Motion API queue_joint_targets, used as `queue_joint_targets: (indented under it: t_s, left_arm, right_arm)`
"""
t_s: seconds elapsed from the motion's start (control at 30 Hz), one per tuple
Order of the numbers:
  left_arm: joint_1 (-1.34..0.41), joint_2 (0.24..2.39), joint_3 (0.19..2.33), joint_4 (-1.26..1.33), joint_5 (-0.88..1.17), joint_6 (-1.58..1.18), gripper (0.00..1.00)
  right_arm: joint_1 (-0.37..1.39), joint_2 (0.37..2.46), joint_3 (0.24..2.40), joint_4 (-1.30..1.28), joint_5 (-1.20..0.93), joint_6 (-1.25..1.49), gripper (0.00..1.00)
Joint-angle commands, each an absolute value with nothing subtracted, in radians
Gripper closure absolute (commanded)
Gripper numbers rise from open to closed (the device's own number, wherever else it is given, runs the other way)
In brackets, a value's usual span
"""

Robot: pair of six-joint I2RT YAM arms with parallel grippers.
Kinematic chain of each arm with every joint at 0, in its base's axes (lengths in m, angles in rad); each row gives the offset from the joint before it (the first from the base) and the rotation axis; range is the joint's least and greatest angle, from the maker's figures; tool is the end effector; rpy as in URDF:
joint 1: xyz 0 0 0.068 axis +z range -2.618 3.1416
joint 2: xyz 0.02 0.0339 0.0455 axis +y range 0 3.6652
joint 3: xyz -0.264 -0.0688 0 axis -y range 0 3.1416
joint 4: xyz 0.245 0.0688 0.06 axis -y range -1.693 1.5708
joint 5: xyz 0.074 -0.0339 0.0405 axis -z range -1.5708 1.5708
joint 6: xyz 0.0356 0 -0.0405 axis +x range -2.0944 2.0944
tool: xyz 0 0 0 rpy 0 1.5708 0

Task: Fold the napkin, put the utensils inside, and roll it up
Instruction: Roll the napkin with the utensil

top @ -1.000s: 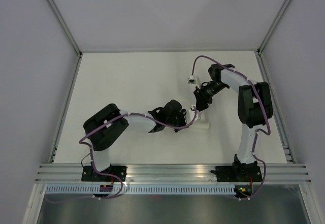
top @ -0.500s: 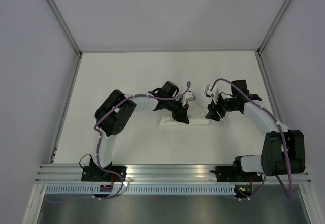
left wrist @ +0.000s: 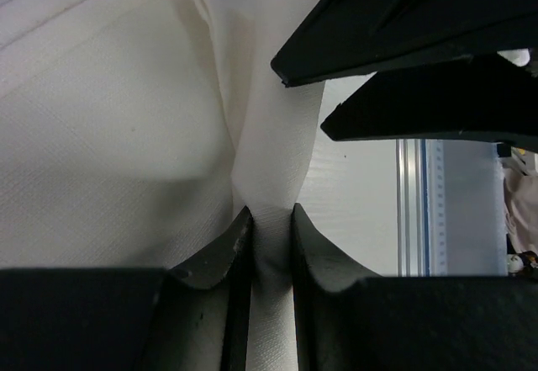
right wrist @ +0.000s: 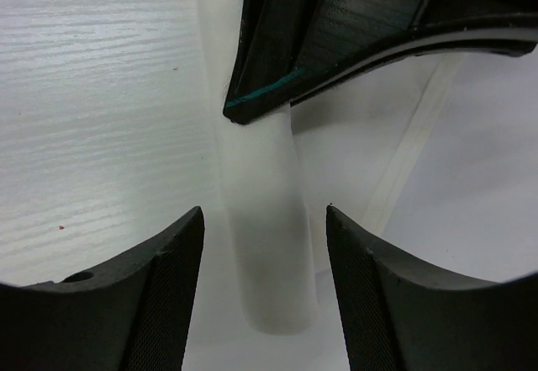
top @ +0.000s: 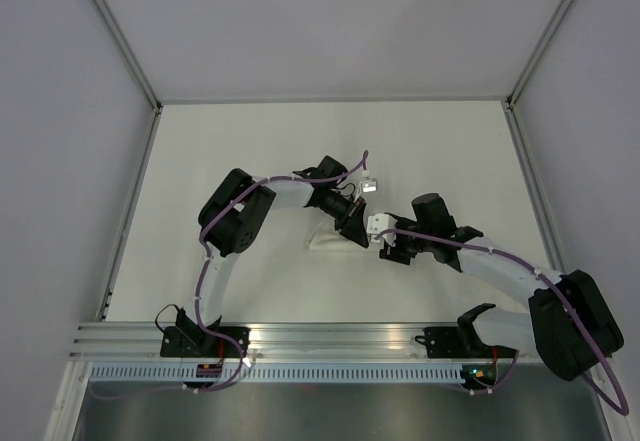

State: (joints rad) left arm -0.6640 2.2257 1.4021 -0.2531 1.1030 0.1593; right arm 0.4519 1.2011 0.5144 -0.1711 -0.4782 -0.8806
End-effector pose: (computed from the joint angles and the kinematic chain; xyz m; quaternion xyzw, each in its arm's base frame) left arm 0.3222 -0.2925 0.1046 0.4479 0.7056 -0.5440 0.0748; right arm 0.1918 0.1113 0.1709 -0.6277 0.6647 0.1447 0.3785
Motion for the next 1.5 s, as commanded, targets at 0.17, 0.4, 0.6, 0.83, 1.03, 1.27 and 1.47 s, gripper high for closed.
queue_joint_targets:
  t_s: [0.17, 0.4, 0.6, 0.83, 1.03, 1.27, 1.47]
  left_arm:
    - [-0.667, 2.287, 1.408, -0.385, 1.04, 0.153, 0.98]
    - [-0.669, 2.253, 1.411, -0.385, 1.026, 0.156, 0.91]
    - [-0.666, 2.149, 1.387, -0.327, 0.97, 0.137, 0.72]
    - [-0.644, 1.942, 1.292, -0.071, 0.809, 0.025, 0.64]
    - [-0.632, 1.752, 1.151, 0.153, 0.536, -0.047, 0.62]
    - [-0.635, 1.485, 0.806, 0.451, 0.267, -0.084, 0.62]
    - [-0.736, 1.339, 0.588, 0.6, 0.077, 0.055, 0.61]
  right_arm:
    - [0.572, 1.262, 0.483, -0.04, -0.35, -0.896, 0.36]
    - [0.583, 1.348, 0.503, -0.072, -0.313, -0.904, 0.71]
    - [0.578, 1.387, 0.538, -0.178, -0.311, -0.913, 0.87]
    - [0.491, 1.488, 0.678, -0.406, -0.426, -0.962, 0.89]
    - [0.41, 1.661, 0.877, -0.676, -0.518, -1.061, 0.89]
    - [0.377, 1.932, 1.107, -0.955, -0.595, -1.154, 0.89]
    - [0.354, 2.139, 1.334, -1.13, -0.627, -1.2, 0.89]
